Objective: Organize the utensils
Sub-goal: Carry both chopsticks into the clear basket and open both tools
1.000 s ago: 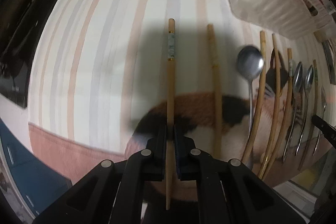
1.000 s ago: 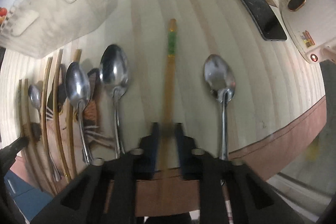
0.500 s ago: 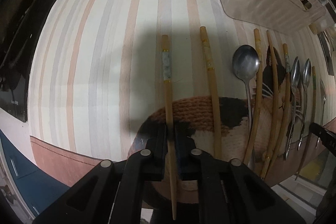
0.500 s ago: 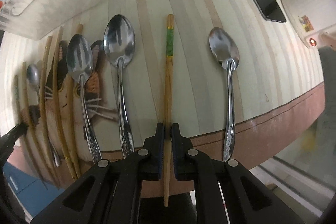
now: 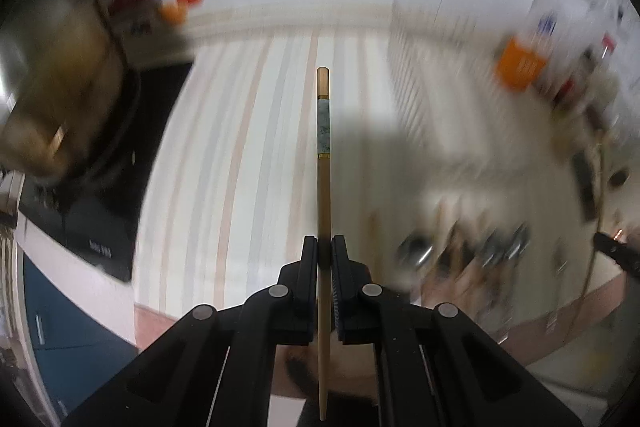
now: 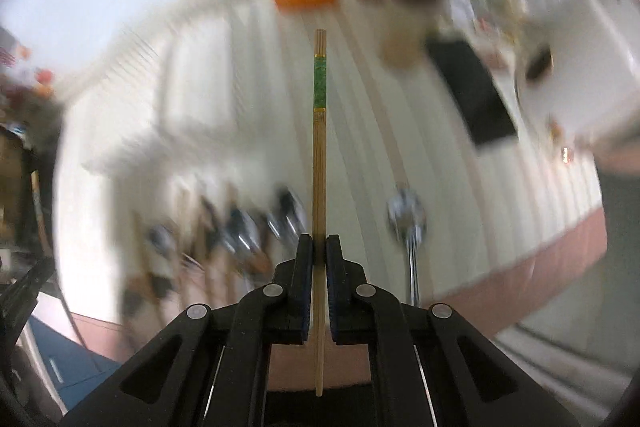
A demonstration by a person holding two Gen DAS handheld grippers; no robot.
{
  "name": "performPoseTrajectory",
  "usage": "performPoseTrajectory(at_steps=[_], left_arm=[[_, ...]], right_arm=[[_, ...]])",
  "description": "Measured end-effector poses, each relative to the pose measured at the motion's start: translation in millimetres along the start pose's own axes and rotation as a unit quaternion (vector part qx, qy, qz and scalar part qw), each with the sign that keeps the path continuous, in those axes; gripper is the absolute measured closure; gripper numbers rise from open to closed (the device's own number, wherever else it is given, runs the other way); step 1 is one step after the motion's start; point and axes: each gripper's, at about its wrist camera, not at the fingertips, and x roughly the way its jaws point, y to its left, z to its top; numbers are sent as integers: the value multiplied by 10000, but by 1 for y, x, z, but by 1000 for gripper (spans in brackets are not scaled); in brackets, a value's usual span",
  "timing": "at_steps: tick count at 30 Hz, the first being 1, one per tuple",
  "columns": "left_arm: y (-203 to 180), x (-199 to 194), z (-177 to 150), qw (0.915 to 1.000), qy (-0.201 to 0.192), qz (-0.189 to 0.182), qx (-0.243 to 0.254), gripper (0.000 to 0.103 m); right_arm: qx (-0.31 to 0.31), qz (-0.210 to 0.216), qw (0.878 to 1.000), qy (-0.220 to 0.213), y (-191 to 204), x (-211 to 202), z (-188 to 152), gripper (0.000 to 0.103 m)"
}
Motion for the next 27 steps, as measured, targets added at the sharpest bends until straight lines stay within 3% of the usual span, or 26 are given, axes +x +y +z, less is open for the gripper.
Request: performPoseTrajectory(at_steps=[3,7,12,18,24,26,27], left_arm=[[-16,-28,43,9990,-279,-323,-93,99],[-33,-32,100,9962,-310,-764,-265,99],[-55,12,160,9918,213,-1141,-544,99],[-65,83,184,9850,954,-1179,-824,99],[-75,114,185,9851,1252,-973,-670,96],[-77,111,185,9879,1203,-796,-568,94],[-76,108,184,9899,1128,-679,-525,92]], right_arm=[[-263,384,9986,-260,6,-29,42,96],[-606,743,9943,-459,24,-43,94,96],[-809,1157,9898,-173,45,-12,157,96],[-952,1334,9855,441,69,56,197,96],[-1039,1264,9829,846,69,105,193,96],[-1081,1244,9813,995,69,115,193,90],[-1068,1259,9811,1012,68,118,192,74]])
